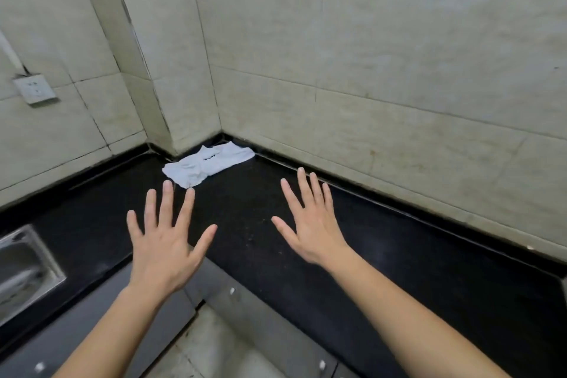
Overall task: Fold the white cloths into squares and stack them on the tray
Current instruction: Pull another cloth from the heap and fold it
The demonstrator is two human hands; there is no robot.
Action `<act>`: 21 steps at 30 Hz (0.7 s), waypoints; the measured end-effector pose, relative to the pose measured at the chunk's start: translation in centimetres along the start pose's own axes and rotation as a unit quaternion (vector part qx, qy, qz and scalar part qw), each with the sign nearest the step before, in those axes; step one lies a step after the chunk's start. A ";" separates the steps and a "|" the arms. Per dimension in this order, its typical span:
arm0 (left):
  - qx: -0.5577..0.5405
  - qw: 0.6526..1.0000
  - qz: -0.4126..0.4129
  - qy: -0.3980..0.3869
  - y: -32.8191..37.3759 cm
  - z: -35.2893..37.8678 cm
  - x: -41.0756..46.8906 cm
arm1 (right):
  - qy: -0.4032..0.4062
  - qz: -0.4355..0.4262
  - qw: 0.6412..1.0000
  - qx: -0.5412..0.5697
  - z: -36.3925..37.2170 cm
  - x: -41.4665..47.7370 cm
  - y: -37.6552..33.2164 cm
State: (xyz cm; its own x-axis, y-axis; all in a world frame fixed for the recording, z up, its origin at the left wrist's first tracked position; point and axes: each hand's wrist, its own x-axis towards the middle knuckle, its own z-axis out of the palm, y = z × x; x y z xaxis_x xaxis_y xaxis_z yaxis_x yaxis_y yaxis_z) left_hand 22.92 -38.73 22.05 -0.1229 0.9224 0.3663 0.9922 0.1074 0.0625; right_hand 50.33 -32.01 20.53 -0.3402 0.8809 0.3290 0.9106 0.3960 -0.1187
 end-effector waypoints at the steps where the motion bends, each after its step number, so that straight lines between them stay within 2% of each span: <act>1: -0.007 1.000 -0.005 -0.003 -0.8 0.4 0.6 | 0.002 -0.006 1.000 -0.002 0.5 0.9 -0.7; 4: -0.026 0.999 -0.020 -0.010 -3.2 2.5 2.4 | 0.002 -0.016 1.000 -0.005 2.2 3.9 -2.6; 13: 0.000 0.999 0.018 -0.045 -10.5 8.5 12.4 | 0.015 0.021 1.000 -0.002 9.5 15.5 -5.0; 16: 0.027 0.996 0.039 -0.079 -13.7 9.7 16.7 | -0.011 0.058 0.998 0.019 12.2 20.3 -6.6; 21: 0.047 0.991 0.045 -0.113 -18.7 11.6 22.9 | -0.057 0.039 0.997 0.029 15.9 27.7 -9.3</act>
State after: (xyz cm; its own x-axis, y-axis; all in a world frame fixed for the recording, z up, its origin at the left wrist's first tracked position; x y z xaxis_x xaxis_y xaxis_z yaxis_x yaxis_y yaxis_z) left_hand 1.79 -15.29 18.47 -0.0367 0.9882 0.1490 0.9976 0.0449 -0.0519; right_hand 28.73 -7.17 15.85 -0.2966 0.9321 0.2079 0.9212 0.3366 -0.1952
